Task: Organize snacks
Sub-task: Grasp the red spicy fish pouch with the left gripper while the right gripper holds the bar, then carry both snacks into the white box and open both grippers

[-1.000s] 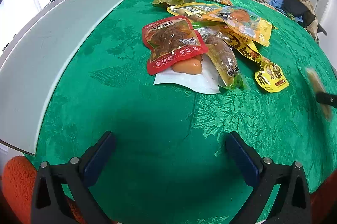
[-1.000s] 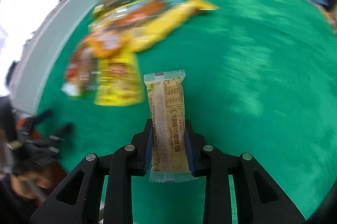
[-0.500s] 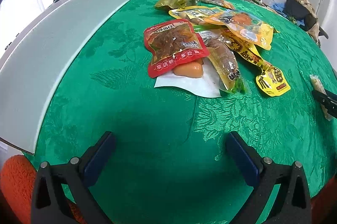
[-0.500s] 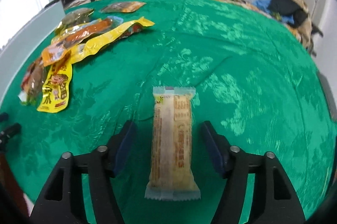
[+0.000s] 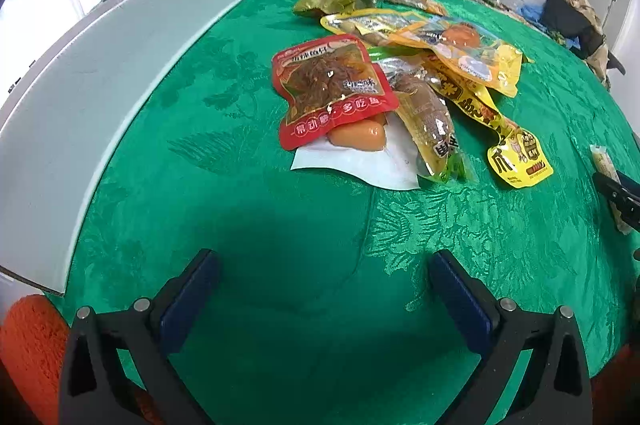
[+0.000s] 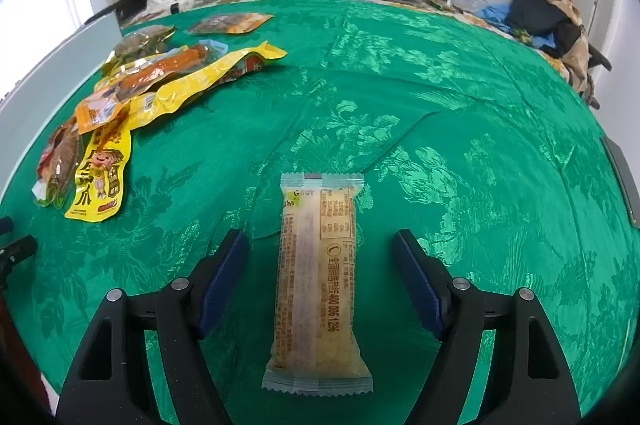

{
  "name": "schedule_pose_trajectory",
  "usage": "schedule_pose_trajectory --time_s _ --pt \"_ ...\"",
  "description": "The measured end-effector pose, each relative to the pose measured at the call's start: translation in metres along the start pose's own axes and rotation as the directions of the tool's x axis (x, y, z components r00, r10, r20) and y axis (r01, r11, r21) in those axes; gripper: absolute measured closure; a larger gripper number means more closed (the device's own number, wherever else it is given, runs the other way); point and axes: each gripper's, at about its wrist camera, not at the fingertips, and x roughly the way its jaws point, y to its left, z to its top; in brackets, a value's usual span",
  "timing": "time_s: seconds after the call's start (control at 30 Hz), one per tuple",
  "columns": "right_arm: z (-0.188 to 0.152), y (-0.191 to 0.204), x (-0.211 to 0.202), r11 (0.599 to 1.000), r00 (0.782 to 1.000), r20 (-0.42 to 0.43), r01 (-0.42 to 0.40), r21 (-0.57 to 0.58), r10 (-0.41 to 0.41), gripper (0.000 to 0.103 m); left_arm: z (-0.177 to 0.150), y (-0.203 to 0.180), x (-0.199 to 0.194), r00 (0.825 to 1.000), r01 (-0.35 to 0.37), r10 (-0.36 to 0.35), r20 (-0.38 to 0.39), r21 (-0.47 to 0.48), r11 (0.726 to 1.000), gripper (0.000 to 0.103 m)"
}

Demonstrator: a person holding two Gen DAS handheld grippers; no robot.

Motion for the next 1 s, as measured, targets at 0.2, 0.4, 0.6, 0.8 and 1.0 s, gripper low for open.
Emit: schedule_pose_trajectory --time_s 0.2,0.4,0.6,0.8,1.0 --pt "0.000 0.000 0.000 1.000 1.000 0.000 0.000 0.000 0.000 0.024 0.024 0.033 -0.004 0.987 0.150 -0.158 -0.030 -0.172 0.974 0.000" --pt "0.000 0.000 0.000 1.000 1.000 0.000 0.000 0.000 0.000 0.024 0.087 0.039 0.013 0.965 0.248 -0.261 -0.038 -0.204 0.947 0.000" --pt "0.000 0.000 0.000 1.000 1.000 0.000 -0.001 0.000 0.001 0.024 0.132 0.019 0.063 0.971 0.175 -0.191 -0.143 -0.117 0.978 0.017" --pt "0.000 0.000 0.000 1.000 1.000 -0.001 -0.001 -0.001 0.001 0.024 0.128 0.045 0.055 0.971 0.192 -0.202 -0.127 -0.085 0.978 0.052" --pt "0.000 -0.001 0.000 1.000 1.000 0.001 -0.008 0.002 0.008 0.023 0.104 0.075 0.029 0.976 0.186 -0.196 -0.101 -0.098 0.978 0.054"
